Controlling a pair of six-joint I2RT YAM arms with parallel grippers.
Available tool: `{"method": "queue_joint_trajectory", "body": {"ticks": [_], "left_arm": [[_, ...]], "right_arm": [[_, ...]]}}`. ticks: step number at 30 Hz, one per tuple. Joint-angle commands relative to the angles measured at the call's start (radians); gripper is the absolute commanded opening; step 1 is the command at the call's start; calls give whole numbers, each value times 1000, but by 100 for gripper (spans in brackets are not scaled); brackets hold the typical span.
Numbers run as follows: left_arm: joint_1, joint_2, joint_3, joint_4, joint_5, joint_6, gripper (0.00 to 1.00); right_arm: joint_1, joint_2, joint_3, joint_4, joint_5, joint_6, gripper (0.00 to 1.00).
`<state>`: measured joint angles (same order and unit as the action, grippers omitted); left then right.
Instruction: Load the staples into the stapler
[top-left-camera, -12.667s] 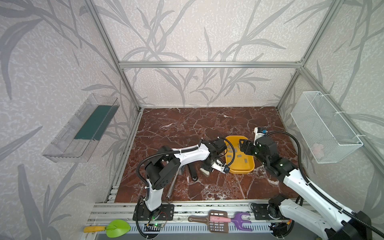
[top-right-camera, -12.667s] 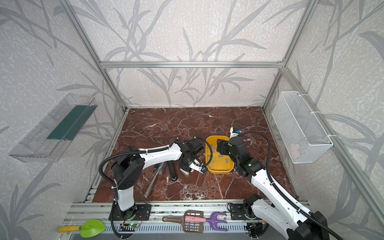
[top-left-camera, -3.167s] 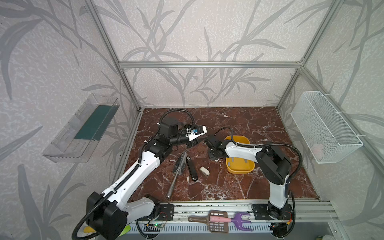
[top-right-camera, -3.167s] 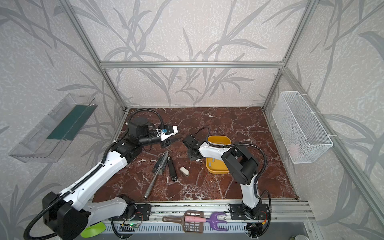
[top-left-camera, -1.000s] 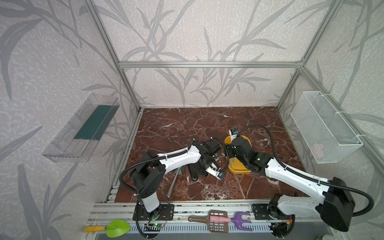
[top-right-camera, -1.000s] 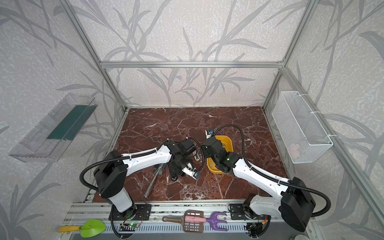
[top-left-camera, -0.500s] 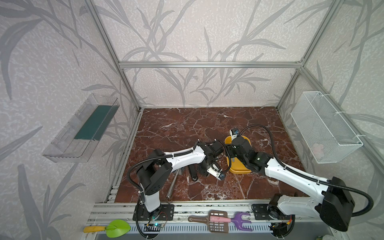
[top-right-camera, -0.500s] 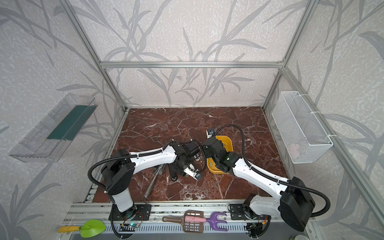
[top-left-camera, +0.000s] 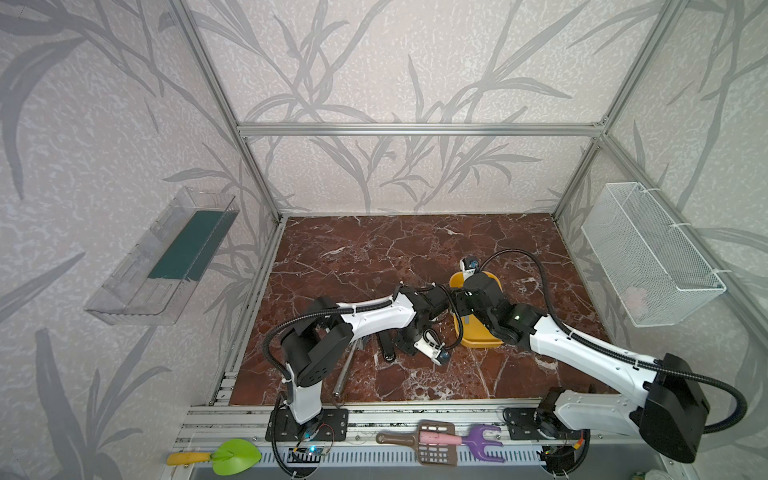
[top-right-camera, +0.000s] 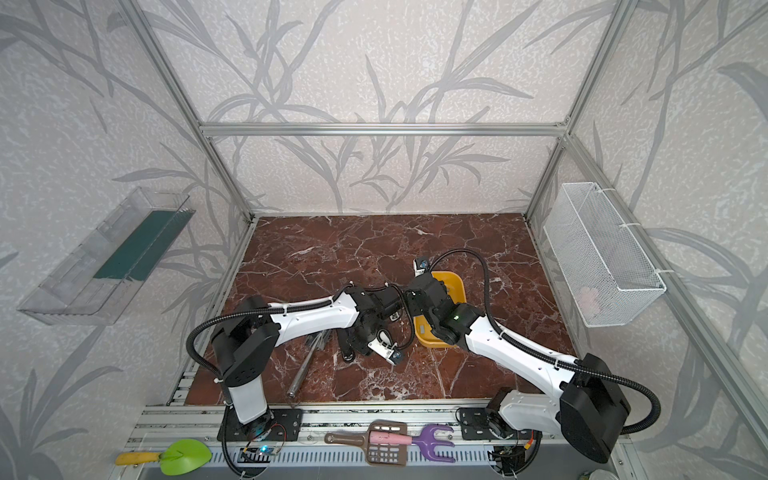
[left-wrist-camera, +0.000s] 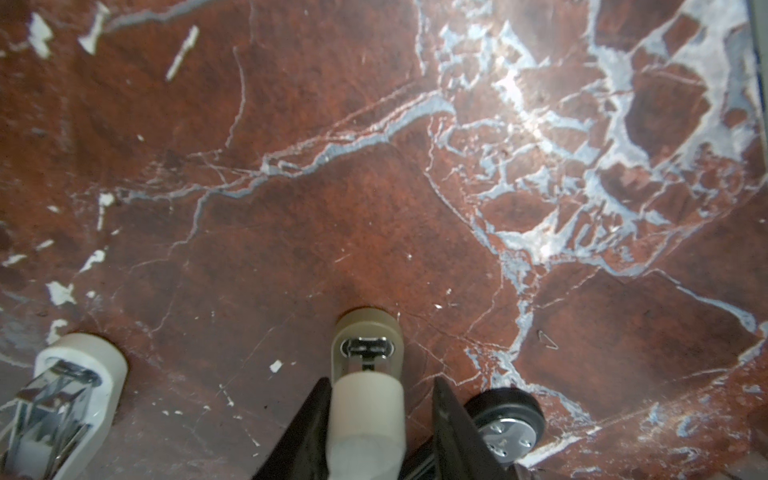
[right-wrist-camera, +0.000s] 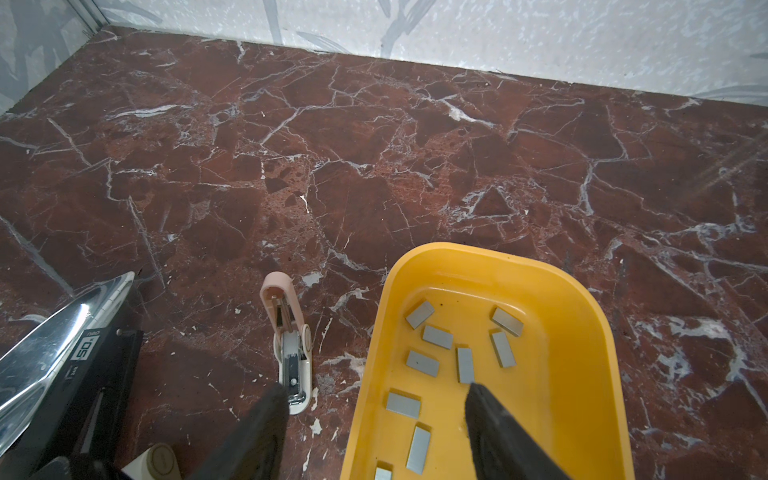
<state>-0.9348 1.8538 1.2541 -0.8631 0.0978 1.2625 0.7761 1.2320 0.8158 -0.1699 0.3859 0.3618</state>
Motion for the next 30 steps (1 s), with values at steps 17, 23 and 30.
{"method": "queue_joint_trajectory", "body": {"ticks": [17, 23, 30], "left_arm": [[-3, -99, 26, 8, -39, -41, 0], [42, -251, -8, 100, -33, -75, 0], [140, -403, -63, 265, 51, -164, 0]], "right_arm": [[11, -59, 4, 27, 11, -5, 69], [5, -149, -52, 63, 53, 7, 69], [0, -268, -133, 127, 77, 21, 69]]}}
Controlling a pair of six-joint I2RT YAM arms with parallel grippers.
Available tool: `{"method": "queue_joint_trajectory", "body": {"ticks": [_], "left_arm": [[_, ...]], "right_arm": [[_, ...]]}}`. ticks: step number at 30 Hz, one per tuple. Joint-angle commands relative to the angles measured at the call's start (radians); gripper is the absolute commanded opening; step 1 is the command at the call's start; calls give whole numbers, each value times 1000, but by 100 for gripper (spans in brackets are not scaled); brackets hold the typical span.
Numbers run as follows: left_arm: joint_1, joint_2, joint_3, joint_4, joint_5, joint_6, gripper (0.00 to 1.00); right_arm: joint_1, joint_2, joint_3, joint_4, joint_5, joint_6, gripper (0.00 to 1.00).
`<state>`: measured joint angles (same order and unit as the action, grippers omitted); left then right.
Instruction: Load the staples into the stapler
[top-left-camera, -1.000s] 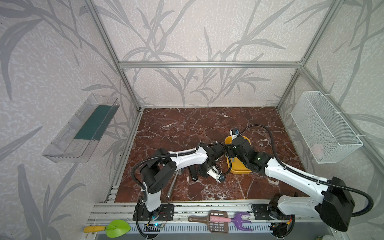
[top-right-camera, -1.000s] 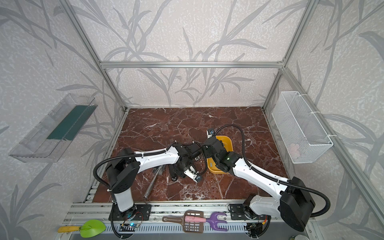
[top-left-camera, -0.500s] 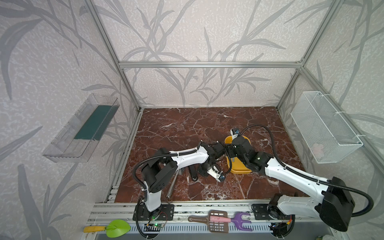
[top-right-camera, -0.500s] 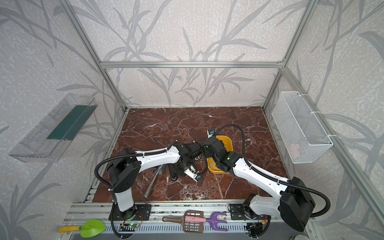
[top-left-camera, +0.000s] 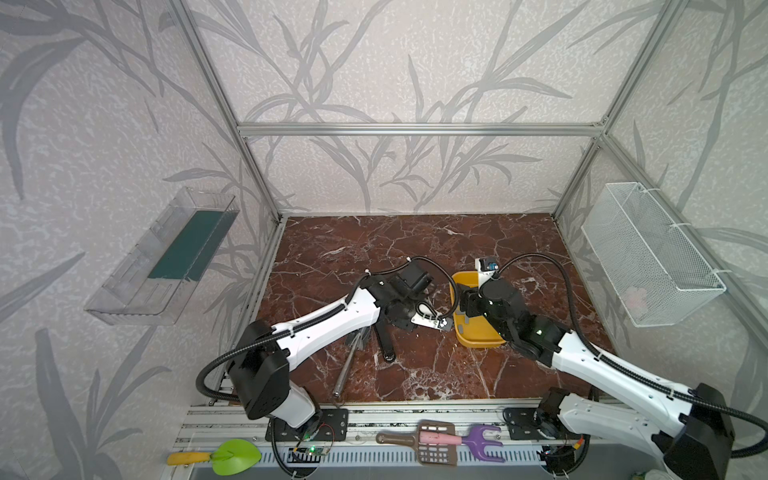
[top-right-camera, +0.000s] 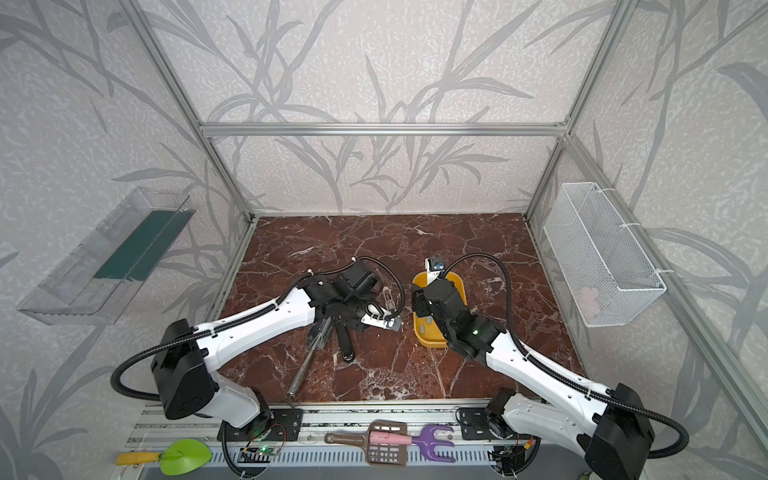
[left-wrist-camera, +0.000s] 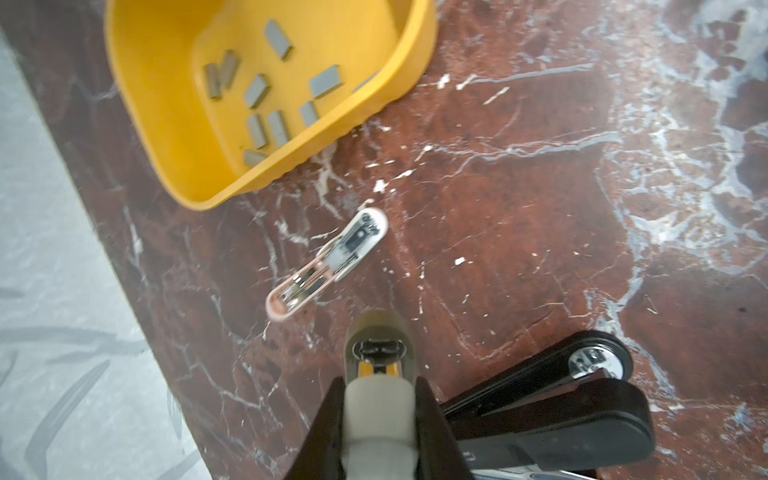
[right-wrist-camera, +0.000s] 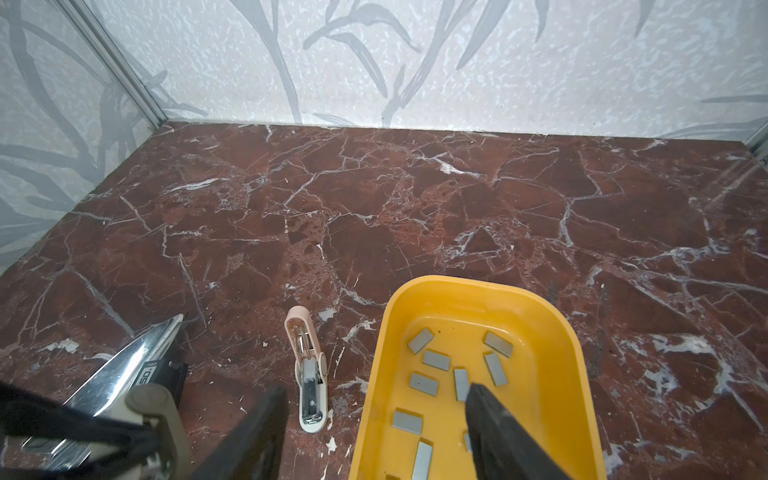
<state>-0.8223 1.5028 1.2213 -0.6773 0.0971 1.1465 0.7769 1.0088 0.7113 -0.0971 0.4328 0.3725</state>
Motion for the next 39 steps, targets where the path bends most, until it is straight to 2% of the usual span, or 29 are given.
{"method": "queue_joint_trajectory", "body": {"ticks": [1, 6, 13, 24, 39], "left_arm": [[34, -72, -40, 99, 59, -72, 0], [41, -140, -80, 163, 126, -89, 0], [89, -202, -99, 238, 278, -171, 0], [104, -215, -120, 254, 306, -166, 0], [110, -218, -118, 244, 344, -154, 0]], "right_arm": [[-2, -62, -44, 74, 22, 10, 69], [-2, -90, -89, 158, -63, -17, 70], [-2, -55, -113, 295, -302, -61, 62], [-2, 46, -116, 423, -536, -33, 59], [-2, 97, -87, 386, -517, -21, 58]]}}
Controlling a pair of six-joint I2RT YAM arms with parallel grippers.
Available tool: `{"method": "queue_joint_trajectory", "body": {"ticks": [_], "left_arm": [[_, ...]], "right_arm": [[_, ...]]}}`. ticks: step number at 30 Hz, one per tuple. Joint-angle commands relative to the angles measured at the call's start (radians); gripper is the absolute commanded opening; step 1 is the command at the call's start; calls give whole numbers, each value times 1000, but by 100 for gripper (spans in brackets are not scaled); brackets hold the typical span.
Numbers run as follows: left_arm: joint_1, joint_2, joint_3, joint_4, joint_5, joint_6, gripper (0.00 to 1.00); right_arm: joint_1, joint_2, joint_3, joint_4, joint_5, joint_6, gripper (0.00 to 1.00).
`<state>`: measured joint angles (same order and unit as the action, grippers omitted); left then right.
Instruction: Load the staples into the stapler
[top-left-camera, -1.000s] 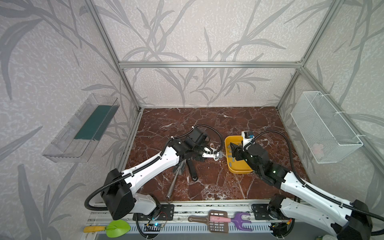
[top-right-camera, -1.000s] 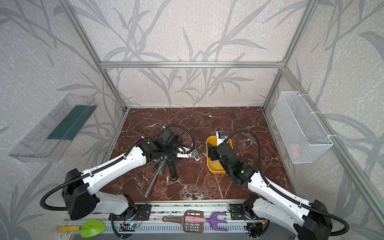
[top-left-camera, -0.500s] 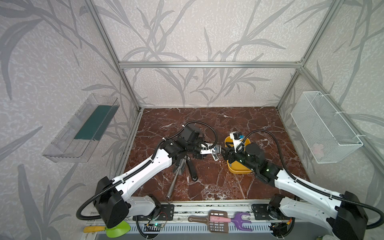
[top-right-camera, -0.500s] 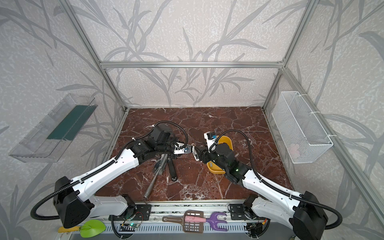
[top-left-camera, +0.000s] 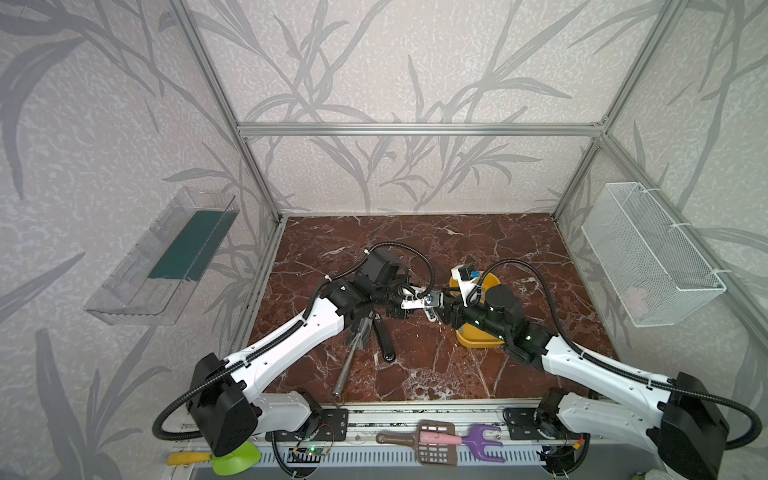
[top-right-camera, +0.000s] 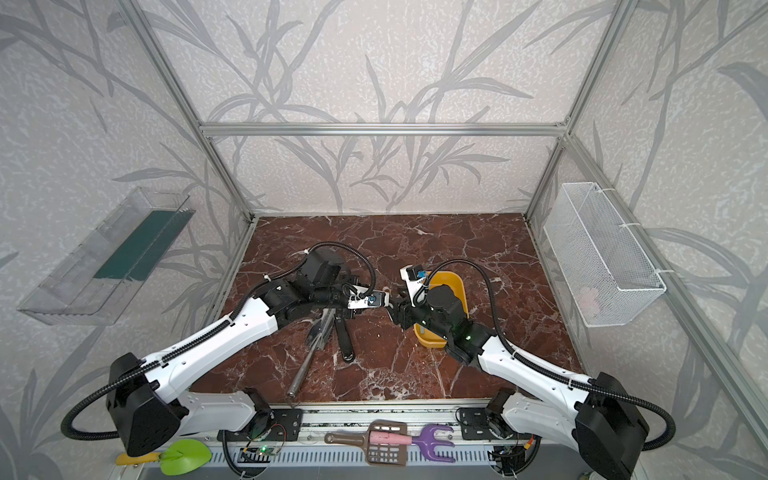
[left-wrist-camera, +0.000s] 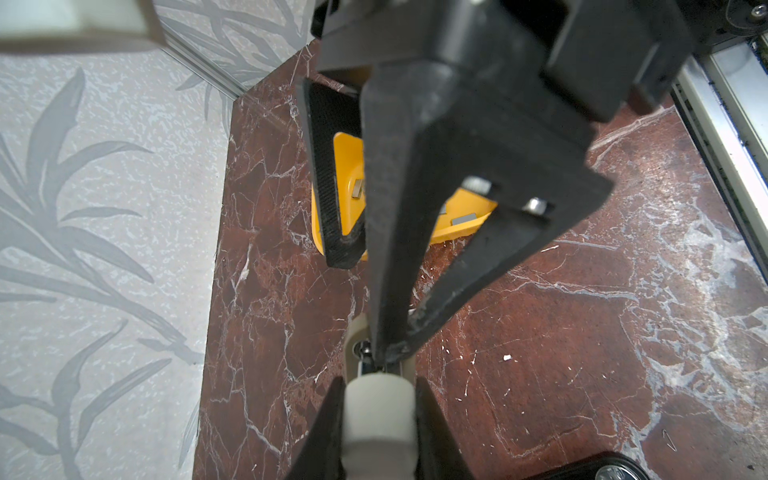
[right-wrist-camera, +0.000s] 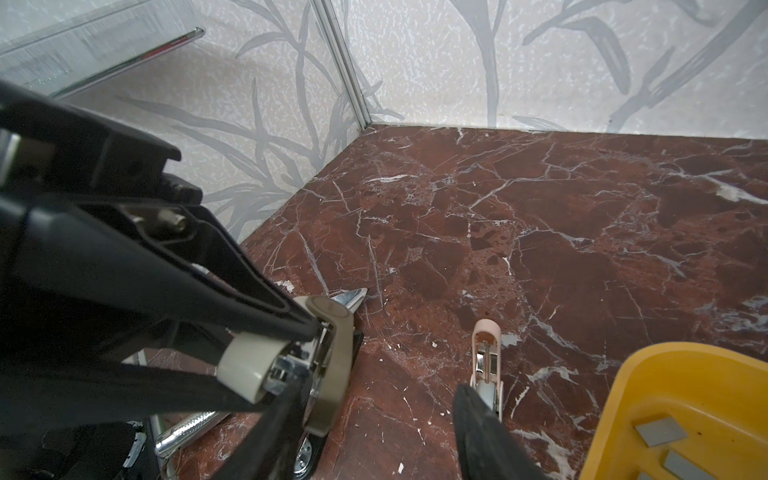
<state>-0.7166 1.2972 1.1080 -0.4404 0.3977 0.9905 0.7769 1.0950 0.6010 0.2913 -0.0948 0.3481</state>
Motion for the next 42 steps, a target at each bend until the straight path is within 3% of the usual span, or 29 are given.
{"method": "queue_joint_trajectory", "body": {"ticks": [1, 19, 25, 36, 42], "left_arm": [[4, -14, -7, 6, 49, 5, 0], [6, -27, -13, 6, 82, 16, 0], [6, -29, -14, 11, 89, 12, 0], [8, -33, -14, 12, 94, 7, 0], [8, -53, -18, 44, 158, -33, 0]], "right_arm": [[-2, 16, 26, -7, 16, 5, 57], [-2, 68, 59, -80, 102, 19, 50], [-2, 85, 63, -76, 85, 27, 34], [-2, 95, 62, -69, 69, 48, 34], [-2, 125, 80, -82, 58, 48, 34]]}}
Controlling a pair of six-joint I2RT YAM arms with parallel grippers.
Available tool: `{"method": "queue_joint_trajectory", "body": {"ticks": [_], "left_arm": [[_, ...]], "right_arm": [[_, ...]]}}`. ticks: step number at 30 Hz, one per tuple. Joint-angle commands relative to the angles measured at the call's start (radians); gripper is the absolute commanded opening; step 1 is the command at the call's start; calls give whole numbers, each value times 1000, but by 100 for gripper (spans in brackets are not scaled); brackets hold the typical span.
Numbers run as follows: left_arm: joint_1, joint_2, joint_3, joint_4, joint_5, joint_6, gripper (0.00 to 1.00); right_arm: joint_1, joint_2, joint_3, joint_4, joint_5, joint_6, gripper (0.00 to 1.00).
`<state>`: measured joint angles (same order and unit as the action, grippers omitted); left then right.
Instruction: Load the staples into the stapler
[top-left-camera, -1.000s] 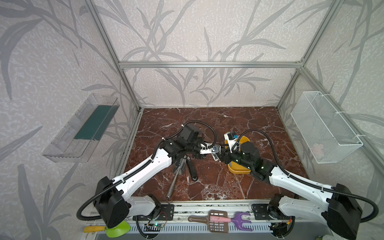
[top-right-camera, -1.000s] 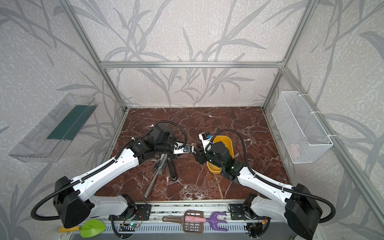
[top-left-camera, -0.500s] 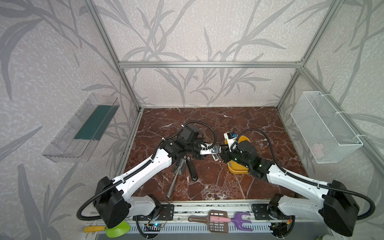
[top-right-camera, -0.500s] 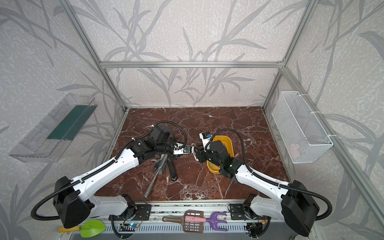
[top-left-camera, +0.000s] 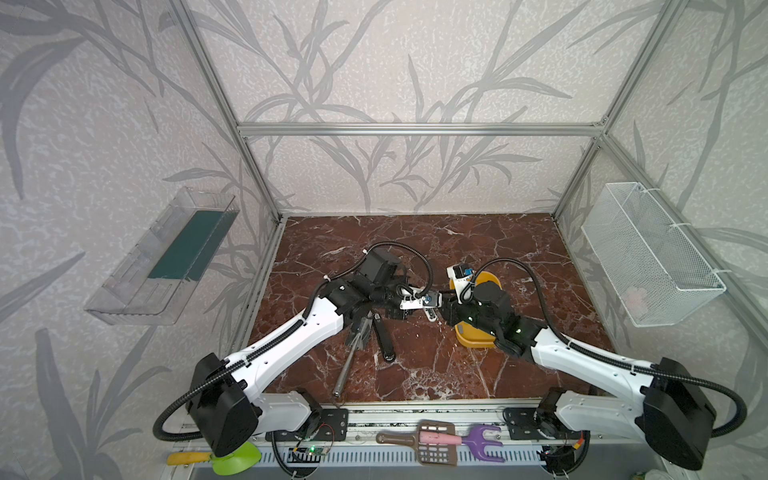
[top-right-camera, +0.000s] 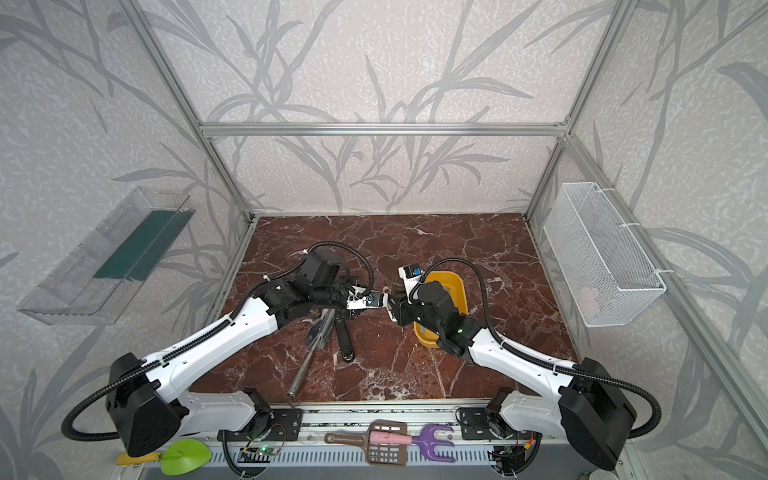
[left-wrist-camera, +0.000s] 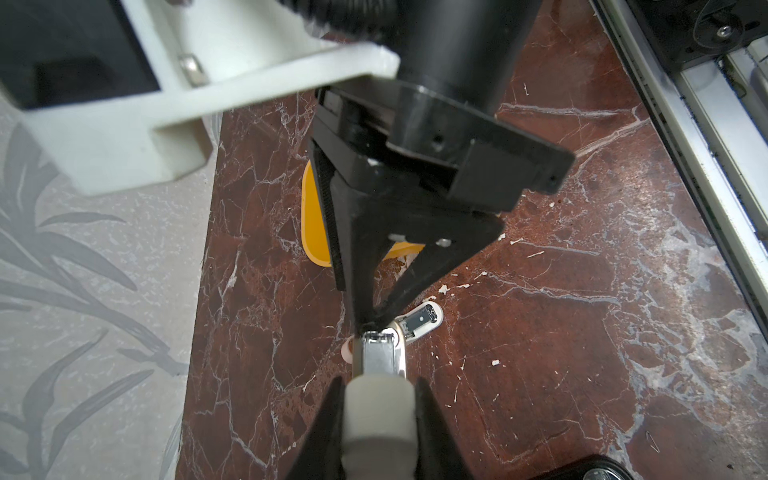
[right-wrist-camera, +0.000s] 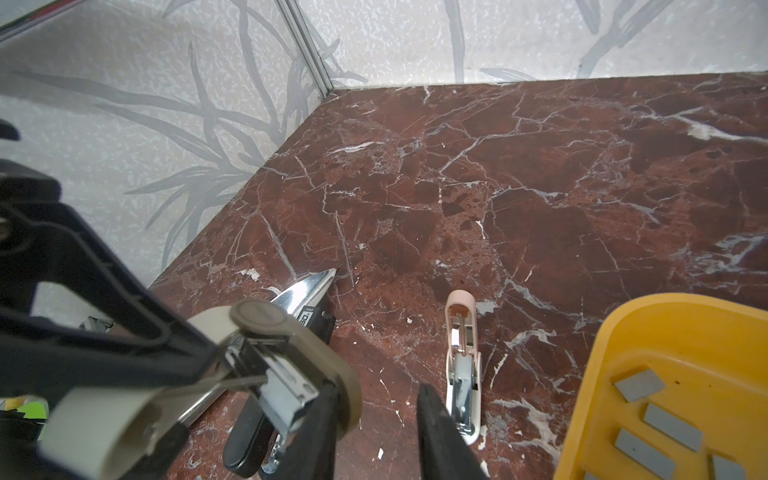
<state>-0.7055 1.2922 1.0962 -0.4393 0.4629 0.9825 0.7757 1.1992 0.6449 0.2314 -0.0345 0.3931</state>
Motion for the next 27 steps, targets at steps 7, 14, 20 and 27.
{"method": "queue_joint_trajectory", "body": {"ticks": [7, 14, 20, 27], "left_arm": [[-2, -80, -34, 86, 172, -37, 0], [-2, -78, -38, 103, 194, -58, 0], [34, -95, -60, 182, 195, -126, 0], [89, -86, -58, 206, 192, -169, 0]], "right_arm": [[-1, 49, 53, -32, -18, -2, 34], [-1, 37, 48, -28, -17, -6, 34], [-1, 3, 36, -43, 41, -23, 39], [-1, -59, 7, -63, 181, -49, 51]]}}
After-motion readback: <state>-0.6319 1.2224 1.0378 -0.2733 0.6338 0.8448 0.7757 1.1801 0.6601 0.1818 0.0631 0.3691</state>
